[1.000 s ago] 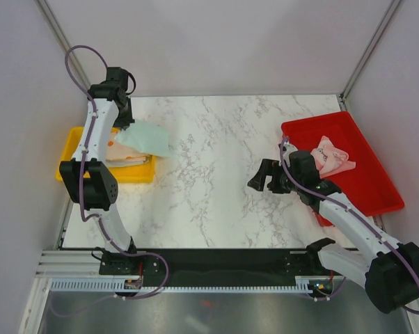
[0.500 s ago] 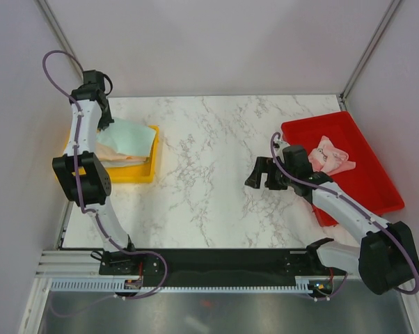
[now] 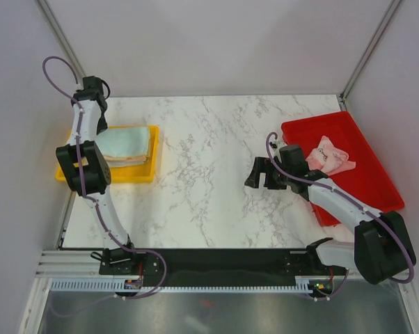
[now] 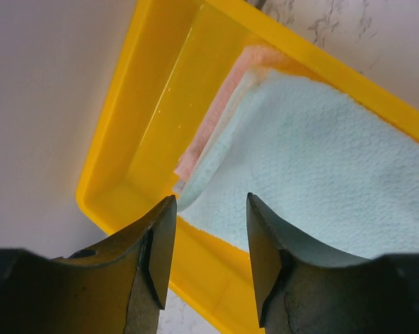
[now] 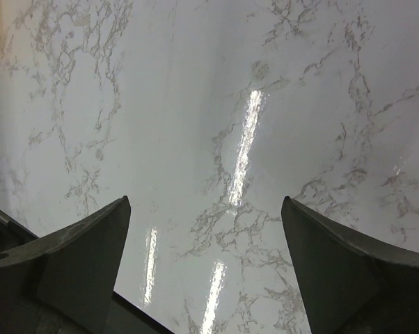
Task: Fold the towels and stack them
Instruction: Neatly place the folded towel into the bin
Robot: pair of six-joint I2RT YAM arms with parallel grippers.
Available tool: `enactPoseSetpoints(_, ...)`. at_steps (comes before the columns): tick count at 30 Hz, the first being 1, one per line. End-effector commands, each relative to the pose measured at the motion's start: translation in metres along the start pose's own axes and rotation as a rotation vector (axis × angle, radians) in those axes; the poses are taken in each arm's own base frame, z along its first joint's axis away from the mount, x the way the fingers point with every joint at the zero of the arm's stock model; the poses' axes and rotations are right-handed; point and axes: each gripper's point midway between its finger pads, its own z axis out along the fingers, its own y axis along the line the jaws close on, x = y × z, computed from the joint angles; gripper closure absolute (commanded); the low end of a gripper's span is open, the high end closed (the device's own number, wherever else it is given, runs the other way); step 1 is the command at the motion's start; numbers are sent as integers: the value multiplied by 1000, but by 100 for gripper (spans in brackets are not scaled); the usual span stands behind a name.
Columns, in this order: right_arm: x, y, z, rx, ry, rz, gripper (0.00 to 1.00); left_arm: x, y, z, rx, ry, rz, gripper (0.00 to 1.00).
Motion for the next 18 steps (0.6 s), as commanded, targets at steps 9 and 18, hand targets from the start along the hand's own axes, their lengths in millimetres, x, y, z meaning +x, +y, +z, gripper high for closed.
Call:
enactPoseSetpoints(9, -64, 14, -18, 44, -186, 25, 2, 1, -66, -58, 400, -24, -181, 46)
enactPoseSetpoints(18, -143, 3, -68, 203, -328, 122, 2, 39, -48, -13, 308, 86, -259, 39)
